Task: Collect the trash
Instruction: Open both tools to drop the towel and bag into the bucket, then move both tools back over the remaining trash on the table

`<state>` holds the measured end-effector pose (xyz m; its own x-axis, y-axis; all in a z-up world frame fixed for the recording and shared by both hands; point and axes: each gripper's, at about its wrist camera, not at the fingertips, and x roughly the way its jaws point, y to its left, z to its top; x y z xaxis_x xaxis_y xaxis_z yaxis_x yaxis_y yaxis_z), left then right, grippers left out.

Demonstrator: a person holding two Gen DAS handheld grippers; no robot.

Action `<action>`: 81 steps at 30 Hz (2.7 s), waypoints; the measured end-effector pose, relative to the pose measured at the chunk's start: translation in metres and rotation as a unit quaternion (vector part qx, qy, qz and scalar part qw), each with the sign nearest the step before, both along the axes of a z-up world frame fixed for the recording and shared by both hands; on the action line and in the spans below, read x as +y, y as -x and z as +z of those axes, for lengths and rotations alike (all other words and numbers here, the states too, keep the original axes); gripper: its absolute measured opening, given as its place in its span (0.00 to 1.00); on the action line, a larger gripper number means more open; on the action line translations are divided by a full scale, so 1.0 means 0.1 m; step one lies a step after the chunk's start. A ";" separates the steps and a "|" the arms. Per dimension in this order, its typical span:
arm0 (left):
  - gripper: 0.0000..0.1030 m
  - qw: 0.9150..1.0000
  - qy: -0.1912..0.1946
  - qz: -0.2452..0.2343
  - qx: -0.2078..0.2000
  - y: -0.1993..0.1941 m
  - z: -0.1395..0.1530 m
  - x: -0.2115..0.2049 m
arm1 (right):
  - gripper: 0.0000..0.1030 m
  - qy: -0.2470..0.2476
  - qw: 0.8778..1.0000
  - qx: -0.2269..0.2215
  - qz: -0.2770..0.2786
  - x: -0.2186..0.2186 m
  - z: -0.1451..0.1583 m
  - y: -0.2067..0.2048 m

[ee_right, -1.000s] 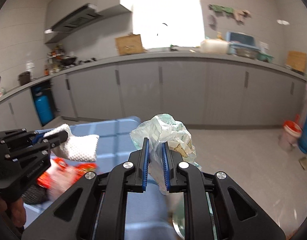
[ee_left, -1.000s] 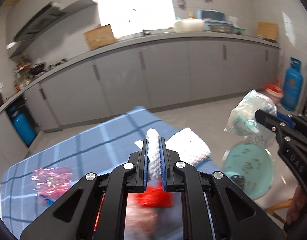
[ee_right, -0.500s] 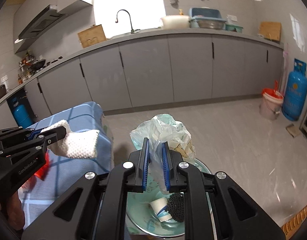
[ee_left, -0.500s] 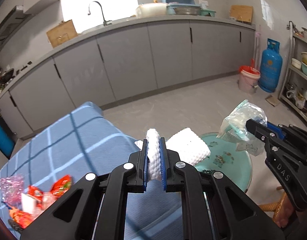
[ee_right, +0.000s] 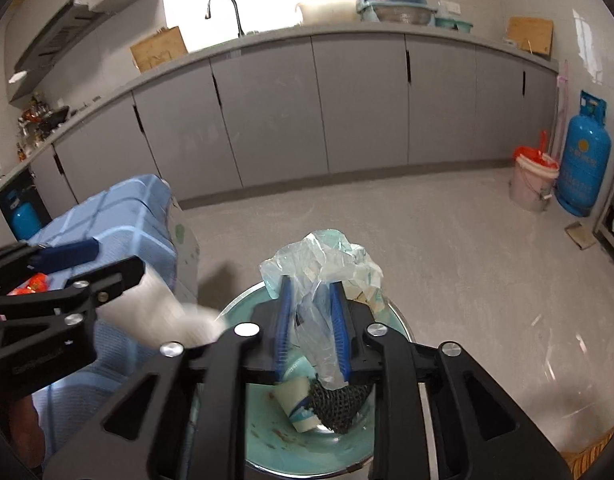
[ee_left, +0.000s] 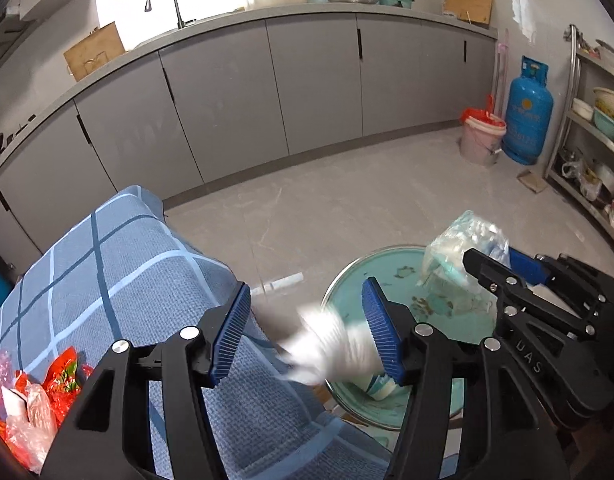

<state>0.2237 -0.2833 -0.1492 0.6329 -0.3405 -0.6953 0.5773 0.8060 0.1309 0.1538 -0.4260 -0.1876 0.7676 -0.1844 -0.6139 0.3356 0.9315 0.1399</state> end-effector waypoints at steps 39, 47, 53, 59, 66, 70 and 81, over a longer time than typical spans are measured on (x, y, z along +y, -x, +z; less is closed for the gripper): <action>0.84 0.995 0.034 0.090 -0.021 -0.09 0.46 0.77 | 0.89 0.050 0.988 0.143 0.031 0.42 -0.22 -0.02; 0.85 0.993 0.045 0.107 -0.026 -0.07 0.58 1.02 | 0.91 0.042 0.981 0.188 0.007 0.38 -0.21 -0.08; 0.85 0.991 0.052 0.118 -0.039 -0.04 0.67 1.21 | 0.92 0.027 0.990 0.139 -0.002 0.45 0.00 -0.01; 0.88 0.984 0.045 0.159 -0.065 0.02 0.81 1.75 | 0.92 0.031 0.994 0.102 0.019 0.68 0.23 -0.05; 0.91 0.964 0.012 0.247 -0.103 0.18 0.94 2.71 | 0.92 0.025 0.996 0.056 0.060 1.16 0.53 -0.06; 0.91 0.950 -0.001 0.295 -0.098 0.27 0.90 3.21 | 0.92 0.020 0.994 0.046 0.096 1.50 0.61 -0.06; 0.91 0.936 -0.024 0.349 -0.029 0.52 0.42 3.92 | 0.92 0.010 0.980 0.043 0.193 2.51 0.59 -0.08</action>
